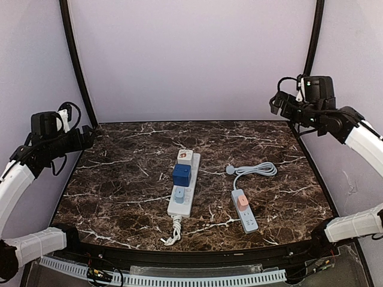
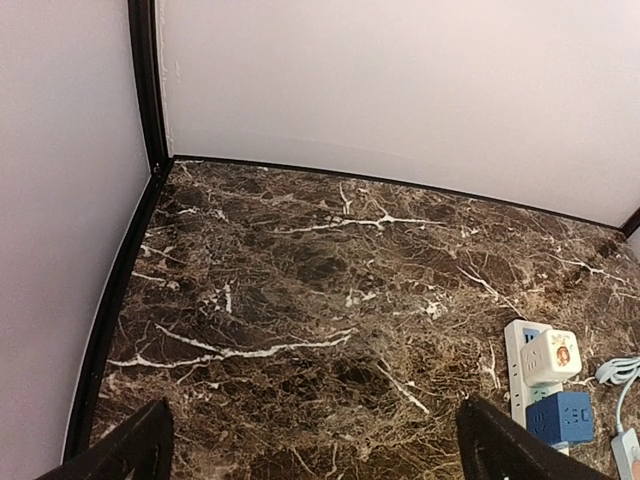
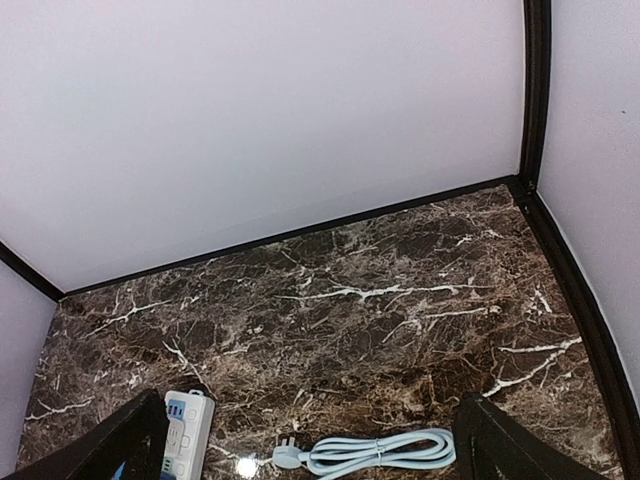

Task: Insert the plug

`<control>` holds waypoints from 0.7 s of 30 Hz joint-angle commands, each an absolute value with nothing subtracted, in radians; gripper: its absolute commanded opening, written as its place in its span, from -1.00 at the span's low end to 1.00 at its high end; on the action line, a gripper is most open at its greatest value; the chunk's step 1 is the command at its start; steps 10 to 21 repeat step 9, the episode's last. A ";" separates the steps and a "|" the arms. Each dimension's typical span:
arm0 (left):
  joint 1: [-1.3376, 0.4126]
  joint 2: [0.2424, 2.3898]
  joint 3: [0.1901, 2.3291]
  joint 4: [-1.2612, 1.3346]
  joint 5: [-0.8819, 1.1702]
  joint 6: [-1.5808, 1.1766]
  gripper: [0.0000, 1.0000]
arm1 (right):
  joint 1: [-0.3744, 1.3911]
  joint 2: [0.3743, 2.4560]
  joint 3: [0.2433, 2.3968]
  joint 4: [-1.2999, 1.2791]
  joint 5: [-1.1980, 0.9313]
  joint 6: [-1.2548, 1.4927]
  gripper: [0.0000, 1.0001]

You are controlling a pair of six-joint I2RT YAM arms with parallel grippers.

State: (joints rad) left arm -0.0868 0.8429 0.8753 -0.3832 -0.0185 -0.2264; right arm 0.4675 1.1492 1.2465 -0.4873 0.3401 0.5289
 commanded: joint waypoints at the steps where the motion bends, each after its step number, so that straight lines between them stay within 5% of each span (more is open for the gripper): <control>1: -0.081 0.811 0.870 -0.388 0.027 -0.216 0.98 | 0.463 1.111 1.237 -0.435 0.332 0.523 0.97; 21: -0.081 0.745 0.844 -0.420 0.052 -0.234 0.97 | 0.462 1.071 1.206 -0.432 0.282 0.588 0.97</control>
